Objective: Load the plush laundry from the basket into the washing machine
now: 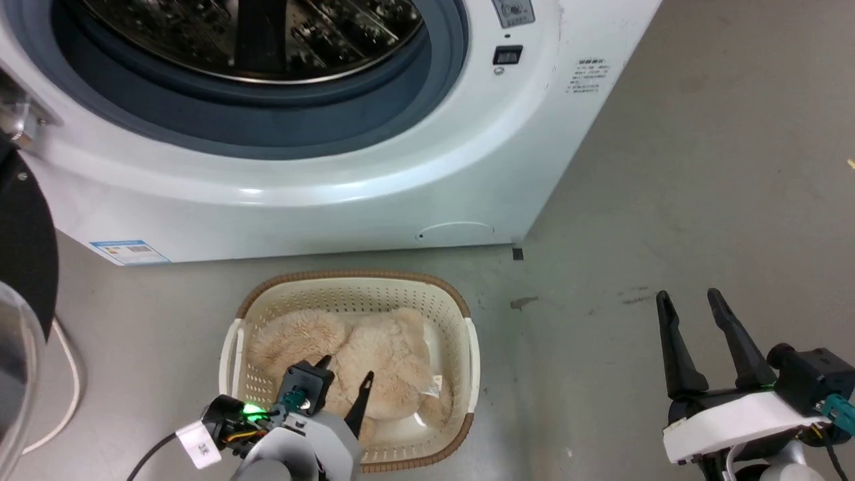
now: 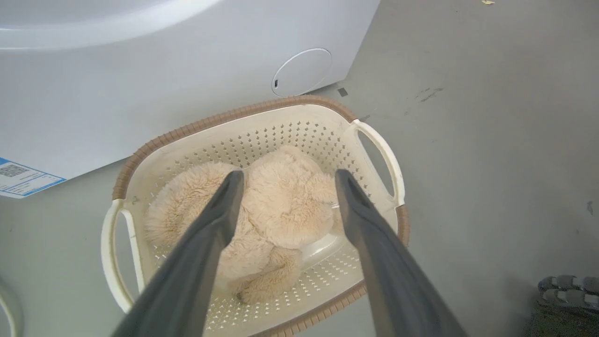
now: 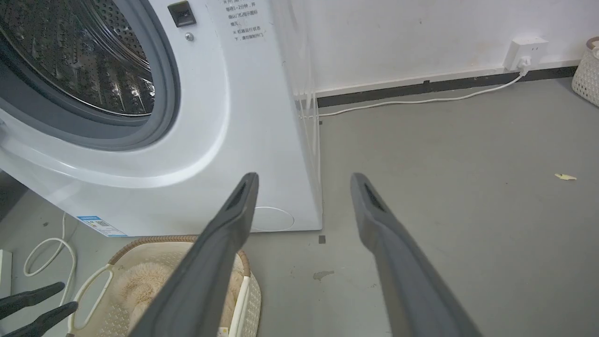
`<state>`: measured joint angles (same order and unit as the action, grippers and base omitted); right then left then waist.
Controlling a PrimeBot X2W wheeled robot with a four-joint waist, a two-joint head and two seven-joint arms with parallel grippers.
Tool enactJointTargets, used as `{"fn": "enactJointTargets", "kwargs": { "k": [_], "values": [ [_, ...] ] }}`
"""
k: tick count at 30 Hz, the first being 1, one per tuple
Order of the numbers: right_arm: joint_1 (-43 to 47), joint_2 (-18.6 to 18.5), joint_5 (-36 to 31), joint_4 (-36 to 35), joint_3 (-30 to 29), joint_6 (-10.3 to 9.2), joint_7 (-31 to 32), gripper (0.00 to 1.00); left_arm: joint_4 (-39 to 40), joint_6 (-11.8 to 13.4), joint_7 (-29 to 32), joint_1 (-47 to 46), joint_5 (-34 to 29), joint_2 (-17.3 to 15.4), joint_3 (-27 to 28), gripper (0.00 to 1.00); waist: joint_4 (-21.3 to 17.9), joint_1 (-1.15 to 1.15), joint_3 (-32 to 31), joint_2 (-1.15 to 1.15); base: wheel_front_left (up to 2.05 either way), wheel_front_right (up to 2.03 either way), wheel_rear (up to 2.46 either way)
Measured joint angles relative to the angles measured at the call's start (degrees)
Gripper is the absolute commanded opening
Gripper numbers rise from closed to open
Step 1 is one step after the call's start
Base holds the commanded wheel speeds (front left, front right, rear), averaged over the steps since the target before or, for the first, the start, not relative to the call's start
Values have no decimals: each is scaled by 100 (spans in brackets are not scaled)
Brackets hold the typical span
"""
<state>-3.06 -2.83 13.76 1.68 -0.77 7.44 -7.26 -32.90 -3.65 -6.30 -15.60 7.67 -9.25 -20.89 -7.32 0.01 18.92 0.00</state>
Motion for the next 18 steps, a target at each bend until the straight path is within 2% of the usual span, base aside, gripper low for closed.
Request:
{"fn": "enactJointTargets", "kwargs": {
  "k": [18],
  "values": [
    [-221, 0, 552, 115, 18, 0, -212, 100, -1259, -109, -168, -844, 667, -394, -815, 100, -275, 0, 715, 0, 0, 0, 0]
  ]
}}
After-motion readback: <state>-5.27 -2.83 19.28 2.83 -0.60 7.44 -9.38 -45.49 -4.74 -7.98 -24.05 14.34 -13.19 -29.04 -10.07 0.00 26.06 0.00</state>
